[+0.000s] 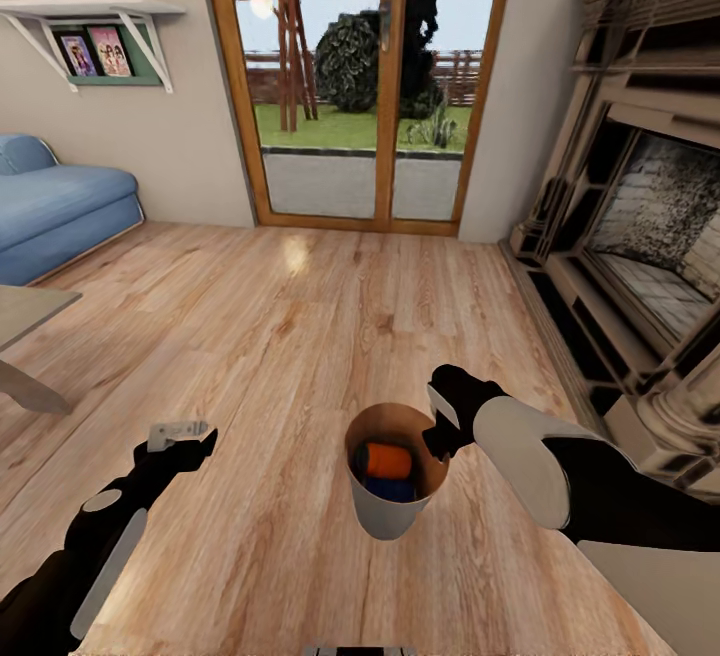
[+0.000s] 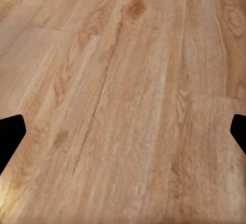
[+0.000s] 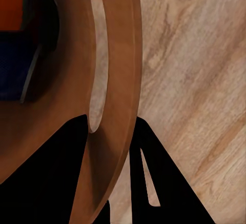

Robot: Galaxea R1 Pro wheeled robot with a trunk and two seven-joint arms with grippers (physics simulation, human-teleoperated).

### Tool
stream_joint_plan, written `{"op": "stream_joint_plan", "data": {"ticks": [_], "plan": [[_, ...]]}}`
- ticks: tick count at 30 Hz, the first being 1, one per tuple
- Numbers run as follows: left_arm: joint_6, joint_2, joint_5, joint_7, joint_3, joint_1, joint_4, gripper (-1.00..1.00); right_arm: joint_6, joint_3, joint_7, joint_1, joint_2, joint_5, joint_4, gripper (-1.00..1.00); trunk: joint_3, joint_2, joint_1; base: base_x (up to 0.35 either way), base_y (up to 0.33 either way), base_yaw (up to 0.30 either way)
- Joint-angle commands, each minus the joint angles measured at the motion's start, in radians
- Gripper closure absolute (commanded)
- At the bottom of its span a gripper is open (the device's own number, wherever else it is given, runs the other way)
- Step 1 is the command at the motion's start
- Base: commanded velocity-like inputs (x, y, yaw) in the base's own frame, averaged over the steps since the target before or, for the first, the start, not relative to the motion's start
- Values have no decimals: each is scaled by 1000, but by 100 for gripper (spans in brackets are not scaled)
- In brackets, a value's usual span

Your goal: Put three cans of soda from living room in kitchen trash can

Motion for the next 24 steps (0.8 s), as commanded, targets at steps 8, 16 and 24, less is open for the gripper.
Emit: {"op": "stream_joint_plan", "data": {"ticks": [8, 16, 24], "plan": [[0, 0, 0, 0, -4, 0, 1, -100, 0, -13, 3, -1, 0, -15, 0, 100, -31, -2, 3, 0, 0, 0], [0, 0, -1, 0, -4, 0, 2, -100, 0, -13, 5, -1, 0, -15, 0, 100, -62, -4, 7, 0, 0, 0], [0, 0, -2, 0, -4, 0, 2, -100, 0, -12, 5, -1, 0, -15, 0, 100, -66, -4, 7, 0, 0, 0]]}}
